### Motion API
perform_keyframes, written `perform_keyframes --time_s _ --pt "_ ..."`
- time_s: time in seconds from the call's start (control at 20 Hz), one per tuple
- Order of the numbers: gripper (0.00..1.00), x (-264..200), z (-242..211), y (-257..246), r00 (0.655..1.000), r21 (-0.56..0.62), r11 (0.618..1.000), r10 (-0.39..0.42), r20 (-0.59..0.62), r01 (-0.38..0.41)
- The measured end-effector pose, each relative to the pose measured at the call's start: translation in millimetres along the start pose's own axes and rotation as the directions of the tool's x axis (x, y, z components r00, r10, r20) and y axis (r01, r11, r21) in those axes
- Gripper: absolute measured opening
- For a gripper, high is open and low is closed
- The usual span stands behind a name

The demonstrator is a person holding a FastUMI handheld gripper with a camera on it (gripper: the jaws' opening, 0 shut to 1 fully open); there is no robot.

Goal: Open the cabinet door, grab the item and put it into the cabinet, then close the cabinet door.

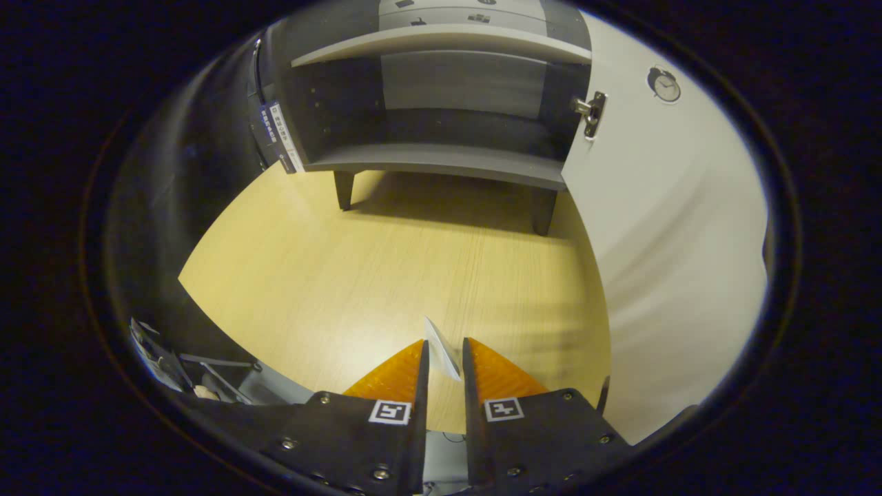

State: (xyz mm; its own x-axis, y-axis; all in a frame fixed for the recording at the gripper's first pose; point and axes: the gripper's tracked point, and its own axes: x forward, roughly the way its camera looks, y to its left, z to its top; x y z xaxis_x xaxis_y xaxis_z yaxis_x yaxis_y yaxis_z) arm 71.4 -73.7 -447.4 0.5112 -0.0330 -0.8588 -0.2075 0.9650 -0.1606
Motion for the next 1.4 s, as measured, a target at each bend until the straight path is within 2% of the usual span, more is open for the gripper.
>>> perform_keyframes --time_s 0.15,0.25,0.3,0.4,0.55,0.65,0.7,0.8,1.1,1.4 --pt "0.25 15 -8 0 1.0 0.026 1.0 0.0 -0.029 0.001" --pt "0.19 23 -9 -1 1.0 0.06 0.998 0.001 -0.023 0.001" --pt "0.22 19 -10 -1 1.0 0.071 0.997 -0.01 -0.017 0.012" --pt "0.13 22 -6 -7 0.998 0.092 0.994 -0.055 -0.002 0.055" --pt "0.14 24 -4 -6 0.998 0.12 0.991 -0.055 -0.024 0.057" --pt "0.14 20 2 -13 0.995 0.169 0.981 -0.096 -0.011 0.097" --pt "0.02 12 7 -12 0.995 0.198 0.975 -0.103 -0.017 0.105" --pt "0.02 4 18 -13 0.996 0.252 0.964 -0.083 -0.027 0.087" --pt "0.02 -52 89 -10 0.994 0.229 0.97 -0.092 0.058 0.076" --pt "0.02 -129 213 12 0.969 0.172 0.985 -0.062 0.241 0.021"
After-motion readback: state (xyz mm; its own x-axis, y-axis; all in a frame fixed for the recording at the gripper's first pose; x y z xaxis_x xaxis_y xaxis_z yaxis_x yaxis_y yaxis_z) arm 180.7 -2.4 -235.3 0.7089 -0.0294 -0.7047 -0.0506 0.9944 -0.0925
